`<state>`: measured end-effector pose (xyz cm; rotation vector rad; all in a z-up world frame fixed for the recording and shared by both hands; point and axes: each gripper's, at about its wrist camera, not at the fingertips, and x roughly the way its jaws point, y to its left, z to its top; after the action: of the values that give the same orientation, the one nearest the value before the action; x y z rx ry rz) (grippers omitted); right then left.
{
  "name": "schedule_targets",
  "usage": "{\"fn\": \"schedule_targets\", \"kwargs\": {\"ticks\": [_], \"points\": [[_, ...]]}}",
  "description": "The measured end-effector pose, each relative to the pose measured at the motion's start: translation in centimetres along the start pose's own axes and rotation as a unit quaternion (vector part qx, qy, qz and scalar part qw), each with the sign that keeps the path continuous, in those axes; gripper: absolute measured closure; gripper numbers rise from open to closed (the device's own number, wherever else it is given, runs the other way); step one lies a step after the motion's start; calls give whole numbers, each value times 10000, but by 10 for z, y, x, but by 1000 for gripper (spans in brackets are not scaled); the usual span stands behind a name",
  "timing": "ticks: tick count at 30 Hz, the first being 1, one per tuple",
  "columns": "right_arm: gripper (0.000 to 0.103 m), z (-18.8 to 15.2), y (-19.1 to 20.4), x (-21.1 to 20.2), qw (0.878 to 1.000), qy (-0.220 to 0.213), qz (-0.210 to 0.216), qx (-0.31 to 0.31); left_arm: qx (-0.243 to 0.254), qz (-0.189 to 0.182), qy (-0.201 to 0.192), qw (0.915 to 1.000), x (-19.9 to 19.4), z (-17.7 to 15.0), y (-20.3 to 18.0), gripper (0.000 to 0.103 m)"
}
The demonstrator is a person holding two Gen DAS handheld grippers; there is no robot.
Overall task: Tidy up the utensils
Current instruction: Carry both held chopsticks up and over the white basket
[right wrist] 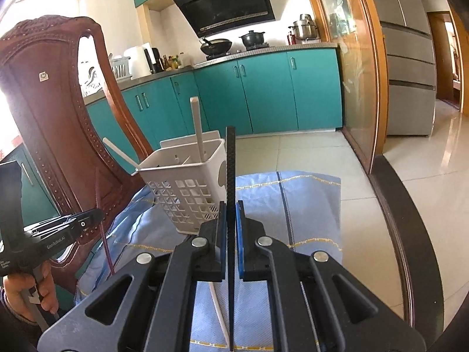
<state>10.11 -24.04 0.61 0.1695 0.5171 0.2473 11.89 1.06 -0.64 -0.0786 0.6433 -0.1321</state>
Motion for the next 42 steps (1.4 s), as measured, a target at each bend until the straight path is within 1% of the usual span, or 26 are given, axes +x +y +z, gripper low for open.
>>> {"fn": "schedule_targets", "kwargs": {"ticks": [14, 34, 35, 39, 42], "points": [[97, 3, -2, -9, 9996, -262, -86, -3, -42, 28, -102, 9999, -6, -1, 1, 96], [97, 7, -1, -12, 9995, -300, -71, 3, -44, 32, -106, 9999, -8, 0, -3, 96], [97, 9, -1, -14, 9995, -327, -50, 12, -54, 20, -126, 9999, -10, 1, -2, 96], [97, 22, 0, -26, 9986, -518, 3, 59, -108, -54, -433, 9990, -33, 17, -2, 96], [96, 41, 1, -40, 9971, -748, 100, 86, -152, -188, -809, 9964, -57, 39, -3, 96]]}}
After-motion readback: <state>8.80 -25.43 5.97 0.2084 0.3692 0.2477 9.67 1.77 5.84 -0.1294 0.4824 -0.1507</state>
